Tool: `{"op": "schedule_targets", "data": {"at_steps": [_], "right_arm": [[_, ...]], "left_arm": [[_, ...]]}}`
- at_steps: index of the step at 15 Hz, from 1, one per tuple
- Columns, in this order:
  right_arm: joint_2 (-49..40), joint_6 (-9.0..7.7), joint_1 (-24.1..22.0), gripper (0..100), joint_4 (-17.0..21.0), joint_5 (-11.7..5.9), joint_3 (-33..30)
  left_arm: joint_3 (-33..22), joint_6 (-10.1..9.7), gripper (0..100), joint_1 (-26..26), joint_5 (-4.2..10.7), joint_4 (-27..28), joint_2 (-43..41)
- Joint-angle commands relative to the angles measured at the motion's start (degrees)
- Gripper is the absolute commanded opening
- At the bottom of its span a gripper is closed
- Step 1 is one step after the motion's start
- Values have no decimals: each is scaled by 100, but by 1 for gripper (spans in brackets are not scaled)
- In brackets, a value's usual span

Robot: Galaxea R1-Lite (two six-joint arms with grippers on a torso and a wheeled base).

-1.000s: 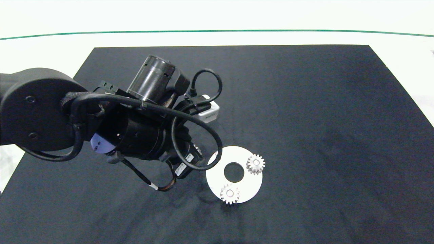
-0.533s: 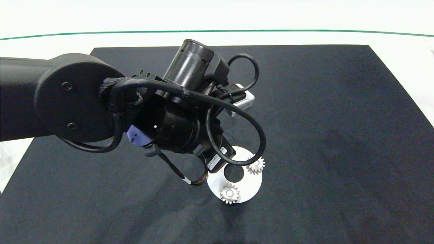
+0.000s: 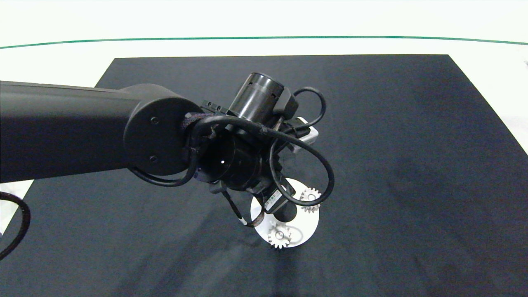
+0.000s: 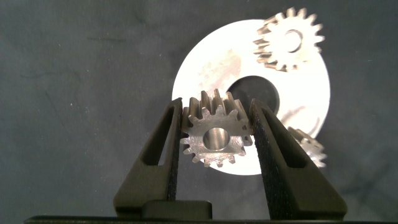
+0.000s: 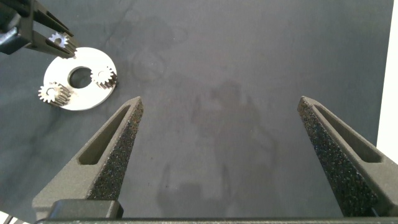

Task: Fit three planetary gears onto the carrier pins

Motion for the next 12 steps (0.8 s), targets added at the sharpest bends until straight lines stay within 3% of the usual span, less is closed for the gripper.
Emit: {"op": "schedule_targets", "data": {"at_steps": [1, 12], "right_arm": [[13, -10, 2, 100, 12, -17, -2], [13, -80, 11, 100, 21, -17, 60]], "left_arm": [[-2, 15, 19, 44, 14, 17, 64], [-11, -29, 19, 220, 14, 17, 126]]}}
